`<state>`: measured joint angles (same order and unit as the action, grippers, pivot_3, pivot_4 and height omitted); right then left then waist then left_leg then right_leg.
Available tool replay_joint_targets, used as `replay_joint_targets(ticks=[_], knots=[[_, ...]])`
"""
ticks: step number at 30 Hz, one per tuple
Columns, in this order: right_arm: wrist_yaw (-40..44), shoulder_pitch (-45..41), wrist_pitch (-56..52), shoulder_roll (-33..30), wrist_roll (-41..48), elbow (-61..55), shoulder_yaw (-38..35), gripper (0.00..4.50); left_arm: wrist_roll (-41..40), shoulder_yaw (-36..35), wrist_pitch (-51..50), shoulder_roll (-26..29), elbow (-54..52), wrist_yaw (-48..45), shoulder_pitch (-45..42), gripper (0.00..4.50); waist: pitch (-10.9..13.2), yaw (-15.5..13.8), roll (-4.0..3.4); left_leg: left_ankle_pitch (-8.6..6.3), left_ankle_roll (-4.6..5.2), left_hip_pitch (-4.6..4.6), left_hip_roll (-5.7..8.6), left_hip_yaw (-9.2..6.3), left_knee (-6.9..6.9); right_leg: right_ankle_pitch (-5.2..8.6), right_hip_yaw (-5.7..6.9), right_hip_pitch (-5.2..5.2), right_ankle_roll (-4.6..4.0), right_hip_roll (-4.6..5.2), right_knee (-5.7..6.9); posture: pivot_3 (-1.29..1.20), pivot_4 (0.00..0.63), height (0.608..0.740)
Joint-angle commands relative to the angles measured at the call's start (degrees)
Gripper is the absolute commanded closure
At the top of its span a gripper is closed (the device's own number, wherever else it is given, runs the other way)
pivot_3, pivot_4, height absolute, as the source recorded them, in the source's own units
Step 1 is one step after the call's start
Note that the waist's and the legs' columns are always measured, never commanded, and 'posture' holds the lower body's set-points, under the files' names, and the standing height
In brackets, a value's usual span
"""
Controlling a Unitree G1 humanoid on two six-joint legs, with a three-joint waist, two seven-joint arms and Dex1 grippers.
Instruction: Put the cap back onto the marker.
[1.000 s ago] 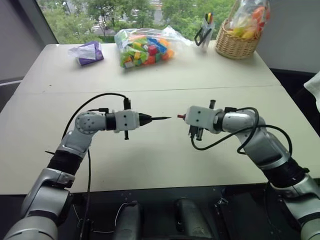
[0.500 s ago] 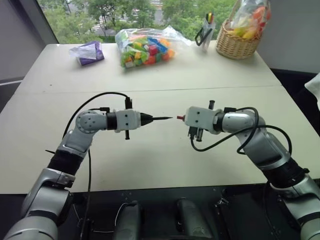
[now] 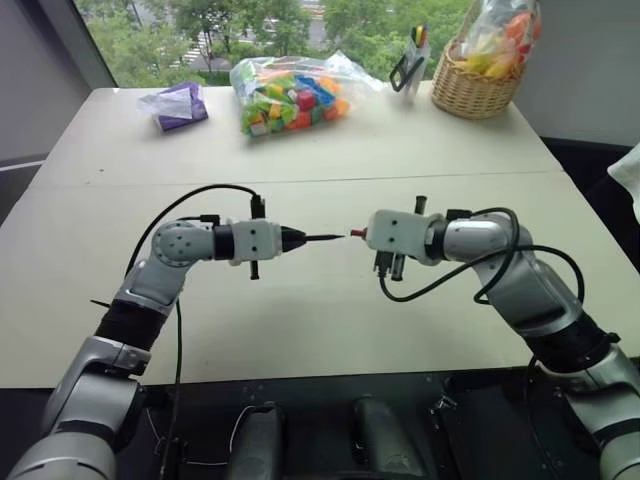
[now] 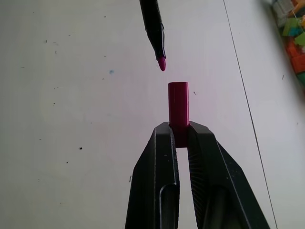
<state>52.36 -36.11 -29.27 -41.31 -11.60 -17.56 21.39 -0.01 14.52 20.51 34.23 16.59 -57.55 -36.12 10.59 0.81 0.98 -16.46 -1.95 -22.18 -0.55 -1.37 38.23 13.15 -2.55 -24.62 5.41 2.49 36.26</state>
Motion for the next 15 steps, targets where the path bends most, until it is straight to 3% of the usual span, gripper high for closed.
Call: replay_joint_targets(ticks=[1,15], knots=[[0.4,-1.4,-0.2,0.5,-0.1,-2.5,-0.9,4.42,0.0,-0.7,0.4,0.0,-1.9,-0.2,-0.6,4.50,0.0,0.0,0.00,0.00,0.00,0.00,0.00,0.00,0.00,0.00,0.00,0.00,0.00,0.00,0.00,0.00,0.150,0.740],[1.1,-1.5,0.0,0.9,-1.0,-2.2,-0.4,4.42,0.1,-0.8,0.4,0.0,-2.0,-0.5,-0.6,4.50,0.0,0.0,0.00,0.00,0.00,0.00,0.00,0.00,0.00,0.00,0.00,0.00,0.00,0.00,0.00,0.00,0.150,0.740]])
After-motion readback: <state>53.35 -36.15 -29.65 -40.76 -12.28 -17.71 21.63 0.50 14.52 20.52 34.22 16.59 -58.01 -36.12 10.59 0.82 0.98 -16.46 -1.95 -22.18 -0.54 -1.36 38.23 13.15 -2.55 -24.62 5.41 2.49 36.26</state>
